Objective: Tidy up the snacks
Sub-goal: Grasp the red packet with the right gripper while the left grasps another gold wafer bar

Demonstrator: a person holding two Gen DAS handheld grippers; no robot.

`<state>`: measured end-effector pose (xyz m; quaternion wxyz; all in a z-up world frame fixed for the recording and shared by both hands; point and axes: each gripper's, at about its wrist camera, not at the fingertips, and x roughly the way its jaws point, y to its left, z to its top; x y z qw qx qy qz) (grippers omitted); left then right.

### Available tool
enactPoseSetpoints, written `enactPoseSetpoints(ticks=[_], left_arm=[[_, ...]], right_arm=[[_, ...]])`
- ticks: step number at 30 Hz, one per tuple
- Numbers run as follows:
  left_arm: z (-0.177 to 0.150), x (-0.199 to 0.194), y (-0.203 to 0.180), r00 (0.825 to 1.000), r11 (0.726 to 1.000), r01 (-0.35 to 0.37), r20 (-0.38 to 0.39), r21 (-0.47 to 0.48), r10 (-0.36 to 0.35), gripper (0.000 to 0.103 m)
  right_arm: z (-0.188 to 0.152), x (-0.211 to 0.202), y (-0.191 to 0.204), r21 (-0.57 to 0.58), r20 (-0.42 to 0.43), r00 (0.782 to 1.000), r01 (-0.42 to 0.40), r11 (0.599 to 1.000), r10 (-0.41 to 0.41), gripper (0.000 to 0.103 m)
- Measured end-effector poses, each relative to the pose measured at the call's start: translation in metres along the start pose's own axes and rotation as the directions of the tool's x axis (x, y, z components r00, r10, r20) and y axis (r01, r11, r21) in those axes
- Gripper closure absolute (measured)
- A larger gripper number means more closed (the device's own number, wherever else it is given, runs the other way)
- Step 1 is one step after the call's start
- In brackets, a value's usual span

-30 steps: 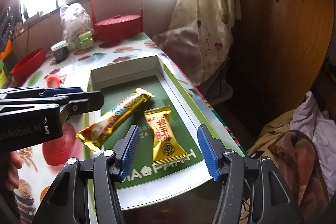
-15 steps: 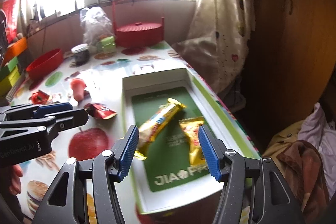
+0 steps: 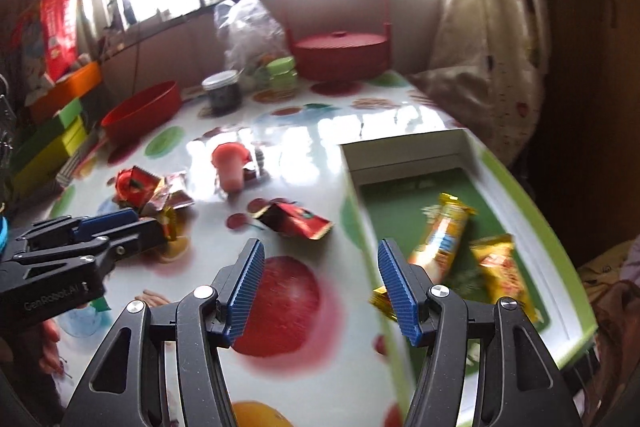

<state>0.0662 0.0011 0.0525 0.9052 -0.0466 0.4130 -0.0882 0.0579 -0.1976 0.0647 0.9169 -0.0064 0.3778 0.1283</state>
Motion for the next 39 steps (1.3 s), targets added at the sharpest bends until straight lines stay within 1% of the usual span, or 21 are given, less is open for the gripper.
enactPoseSetpoints(ticks=[4,7,12,15,20,23,26,28,29,30,32,34,36,39], left_arm=[[-0.003,-0.003,0.027,0.999,0.998,-0.043,0.002,-0.046,0.043,0.061],[-0.006,-0.005,0.044,0.997,0.995,-0.071,0.006,-0.071,0.071,0.061],[-0.011,-0.004,0.066,0.997,0.993,-0.072,-0.005,-0.096,0.072,0.061],[-0.012,0.0,0.073,0.998,0.993,-0.07,-0.015,-0.1,0.069,0.061],[-0.013,0.006,0.071,0.999,0.995,-0.04,-0.025,-0.089,0.038,0.061],[-0.016,0.004,0.068,0.999,0.996,0.012,-0.033,-0.093,-0.015,0.061],[-0.021,0.002,0.061,0.998,0.995,0.045,-0.049,-0.084,-0.049,0.061],[-0.025,0.002,0.055,0.996,0.996,0.062,-0.067,-0.066,-0.066,0.061],[-0.027,0.001,0.052,0.996,0.997,0.052,-0.066,-0.05,-0.056,0.061],[-0.026,-0.002,0.048,0.998,0.999,0.027,-0.052,-0.019,-0.028,0.061],[-0.021,-0.005,0.045,0.999,1.0,0.011,-0.034,0.019,-0.01,0.061],[-0.016,-0.004,0.049,1.0,1.0,0.014,-0.027,0.017,-0.013,0.061],[-0.01,-0.001,0.053,1.0,1.0,-0.003,-0.028,0.026,0.004,0.061],[-0.005,0.007,0.056,0.999,0.999,-0.015,-0.041,0.043,0.017,0.061]], right_arm=[[0.007,0.015,0.011,-0.05,-0.011,1.0,-0.019,0.999,0.019,0.044],[0.014,0.029,0.016,-0.092,-0.034,0.999,-0.018,0.996,0.015,0.044],[0.02,0.048,0.022,-0.161,-0.059,0.998,-0.043,0.986,0.034,0.044],[0.023,0.06,0.024,-0.191,-0.086,0.996,-0.035,0.981,0.019,0.044],[0.024,0.077,0.027,-0.214,-0.126,0.992,-0.056,0.975,0.03,0.044],[0.022,0.08,0.032,-0.21,-0.151,0.986,-0.1,0.973,0.069,0.044],[0.02,0.079,0.036,-0.2,-0.158,0.984,-0.115,0.973,0.084,0.044],[0.017,0.077,0.039,-0.201,-0.17,0.979,-0.149,0.968,0.115,0.044],[0.016,0.076,0.041,-0.203,-0.178,0.976,-0.164,0.965,0.129,0.044],[0.015,0.075,0.043,-0.211,-0.18,0.974,-0.175,0.962,0.137,0.044],[0.016,0.073,0.043,-0.225,-0.157,0.98,-0.153,0.962,0.119,0.044],[0.019,0.074,0.04,-0.219,-0.148,0.984,-0.132,0.967,0.101,0.044],[0.022,0.076,0.039,-0.229,-0.146,0.986,-0.116,0.967,0.084,0.044],[0.022,0.082,0.043,-0.26,-0.165,0.984,-0.114,0.959,0.072,0.044]])
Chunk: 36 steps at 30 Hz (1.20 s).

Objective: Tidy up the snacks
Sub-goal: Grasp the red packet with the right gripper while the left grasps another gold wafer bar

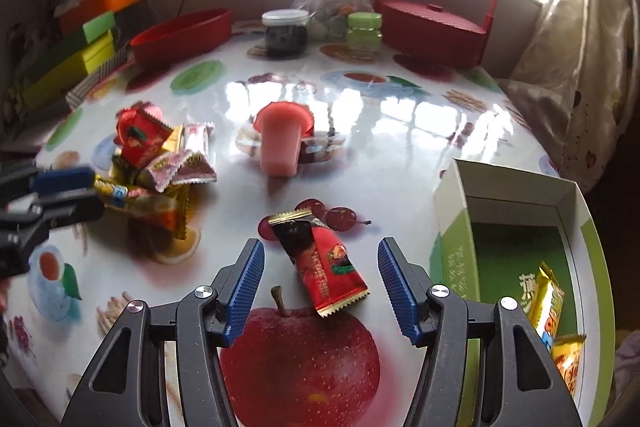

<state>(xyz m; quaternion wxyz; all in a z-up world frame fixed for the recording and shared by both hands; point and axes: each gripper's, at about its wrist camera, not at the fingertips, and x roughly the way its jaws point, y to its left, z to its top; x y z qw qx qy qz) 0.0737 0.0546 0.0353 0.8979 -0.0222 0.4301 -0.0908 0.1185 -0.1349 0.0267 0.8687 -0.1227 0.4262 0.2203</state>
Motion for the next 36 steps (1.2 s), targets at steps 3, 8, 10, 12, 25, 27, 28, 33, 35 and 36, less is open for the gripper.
enactPoseSetpoints(ticks=[3,8,10,12,25,27,28,33,35,36], left_arm=[[0.003,0.004,0.0,1.0,1.0,-0.02,0.0,0.024,0.02,0.061],[0.004,0.012,0.002,0.999,0.999,0.018,-0.043,0.043,-0.017,0.061],[0.003,0.015,-0.002,0.998,0.998,0.029,-0.063,0.063,-0.025,0.061],[0.0,0.014,-0.006,0.996,0.997,0.042,-0.079,0.071,-0.036,0.061],[0.001,0.03,-0.026,0.993,0.993,0.044,-0.118,0.113,-0.031,0.061],[-0.001,0.034,-0.03,0.992,0.991,0.029,-0.129,0.132,-0.012,0.061],[-0.002,0.034,-0.033,0.992,0.989,0.017,-0.125,0.15,0.002,0.061],[-0.002,0.035,-0.035,0.992,0.986,0.01,-0.124,0.166,0.01,0.061],[-0.002,0.035,-0.036,0.992,0.986,0.011,-0.122,0.168,0.01,0.061],[-0.002,0.035,-0.037,0.993,0.986,0.008,-0.121,0.169,0.013,0.061]], right_arm=[[0.003,0.006,0.003,-0.023,-0.01,1.0,0.004,1.0,-0.004,0.044],[0.005,0.015,0.006,-0.025,-0.039,0.999,-0.009,1.0,0.008,0.044],[0.004,0.015,0.008,-0.021,-0.041,0.999,-0.025,0.999,0.024,0.044],[0.003,0.013,0.009,-0.015,-0.041,0.998,-0.039,0.999,0.039,0.044],[0.004,0.014,0.009,0.008,-0.036,0.999,-0.03,1.0,0.031,0.049],[0.003,0.014,0.009,0.013,-0.034,0.999,-0.029,0.999,0.03,0.051],[0.003,0.014,0.009,0.015,-0.033,0.999,-0.028,0.999,0.029,0.054],[0.002,0.012,0.008,0.023,-0.026,0.999,-0.022,0.999,0.023,0.063],[0.002,0.012,0.008,0.023,-0.024,0.999,-0.023,0.999,0.023,0.069],[0.002,0.011,0.009,0.023,-0.023,0.999,-0.022,1.0,0.022,0.07]])
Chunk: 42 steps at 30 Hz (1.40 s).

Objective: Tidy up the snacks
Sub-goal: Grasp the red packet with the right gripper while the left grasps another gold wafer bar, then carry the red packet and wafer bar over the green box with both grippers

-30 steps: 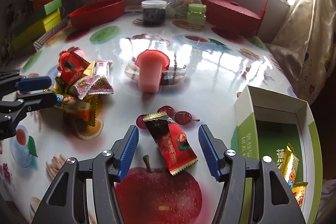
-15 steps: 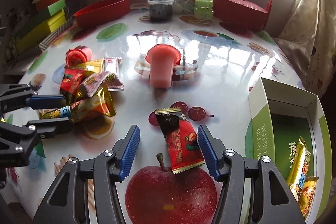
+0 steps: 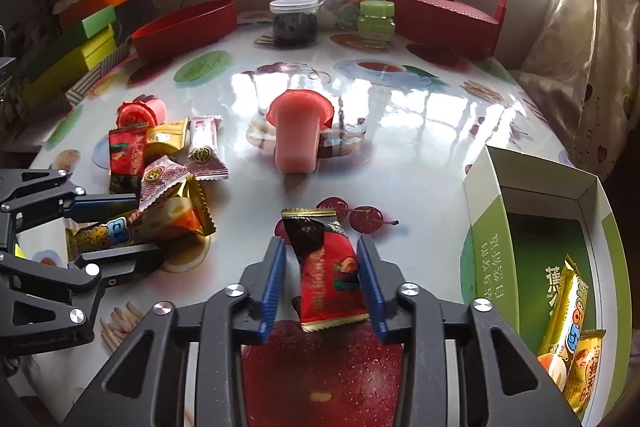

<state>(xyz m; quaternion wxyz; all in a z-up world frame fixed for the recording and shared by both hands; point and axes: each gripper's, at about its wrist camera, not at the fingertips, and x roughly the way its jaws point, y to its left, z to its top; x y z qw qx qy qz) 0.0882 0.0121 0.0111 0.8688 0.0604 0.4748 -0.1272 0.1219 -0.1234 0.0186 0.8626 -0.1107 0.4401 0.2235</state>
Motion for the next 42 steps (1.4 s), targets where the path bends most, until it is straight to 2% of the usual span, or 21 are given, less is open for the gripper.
enactPoseSetpoints(ticks=[3,5,11,26,42], left_arm=[[-0.001,-0.001,-0.002,1.0,1.0,0.004,0.005,-0.003,-0.004,0.061],[-0.003,-0.003,-0.005,1.0,1.0,0.004,0.008,0.005,-0.004,0.073],[-0.003,-0.005,-0.005,1.0,1.0,0.022,0.014,-0.015,-0.021,0.078],[-0.007,-0.013,-0.01,0.998,0.996,0.052,0.044,-0.071,-0.049,0.079],[0.005,-0.028,-0.033,0.993,0.995,0.075,0.098,-0.064,-0.068,0.079]], right_arm=[[-0.001,-0.001,0.001,0.005,0.004,1.0,0.002,1.0,-0.002,0.074],[-0.002,-0.002,0.001,0.009,0.007,1.0,0.001,1.0,-0.001,0.074],[-0.007,-0.007,-0.001,0.029,0.015,1.0,0.002,1.0,-0.002,0.077],[-0.018,-0.019,-0.003,0.065,0.035,0.999,-0.012,0.998,0.01,0.078],[-0.023,-0.05,-0.017,0.119,0.088,0.996,0.001,0.993,-0.011,0.078]])
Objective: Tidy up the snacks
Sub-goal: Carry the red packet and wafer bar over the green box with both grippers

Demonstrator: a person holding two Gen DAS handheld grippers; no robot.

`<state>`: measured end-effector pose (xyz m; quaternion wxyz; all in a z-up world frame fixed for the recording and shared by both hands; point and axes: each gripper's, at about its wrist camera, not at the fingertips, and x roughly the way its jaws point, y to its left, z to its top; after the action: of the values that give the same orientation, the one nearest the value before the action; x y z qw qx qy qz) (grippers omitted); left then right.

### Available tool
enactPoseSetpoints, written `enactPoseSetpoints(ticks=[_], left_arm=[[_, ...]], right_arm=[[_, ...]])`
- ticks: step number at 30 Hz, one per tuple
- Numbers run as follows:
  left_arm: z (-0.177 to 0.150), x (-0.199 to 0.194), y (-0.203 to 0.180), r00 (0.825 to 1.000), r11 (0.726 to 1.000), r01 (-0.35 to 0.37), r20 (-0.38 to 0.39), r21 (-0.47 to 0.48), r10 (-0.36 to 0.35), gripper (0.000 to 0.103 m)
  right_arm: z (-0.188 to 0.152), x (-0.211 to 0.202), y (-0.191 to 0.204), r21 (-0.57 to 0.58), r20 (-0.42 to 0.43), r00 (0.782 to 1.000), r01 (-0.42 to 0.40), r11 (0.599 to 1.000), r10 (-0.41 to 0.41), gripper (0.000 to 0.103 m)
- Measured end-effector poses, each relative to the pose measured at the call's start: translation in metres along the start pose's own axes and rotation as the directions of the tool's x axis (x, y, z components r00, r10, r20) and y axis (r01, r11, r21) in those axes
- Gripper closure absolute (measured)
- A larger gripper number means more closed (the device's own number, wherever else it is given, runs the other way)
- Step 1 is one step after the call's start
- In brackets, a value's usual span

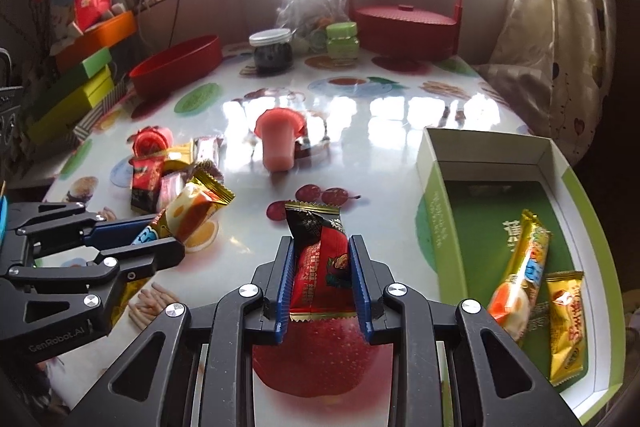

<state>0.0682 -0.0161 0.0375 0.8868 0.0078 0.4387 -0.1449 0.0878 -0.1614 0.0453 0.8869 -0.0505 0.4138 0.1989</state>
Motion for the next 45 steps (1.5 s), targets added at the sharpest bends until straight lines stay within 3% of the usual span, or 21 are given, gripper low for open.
enactPoseSetpoints(ticks=[26,45], left_arm=[[0.035,-0.015,-0.054,0.994,0.994,0.058,0.089,0.097,-0.067,0.079],[0.061,0.016,-0.104,0.981,0.972,0.179,0.044,0.152,-0.188,0.079]], right_arm=[[-0.004,-0.058,-0.05,0.1,0.088,0.991,0.091,0.991,-0.1,0.078],[-0.025,-0.073,-0.096,0.172,0.061,0.976,0.195,0.966,-0.208,0.078]])
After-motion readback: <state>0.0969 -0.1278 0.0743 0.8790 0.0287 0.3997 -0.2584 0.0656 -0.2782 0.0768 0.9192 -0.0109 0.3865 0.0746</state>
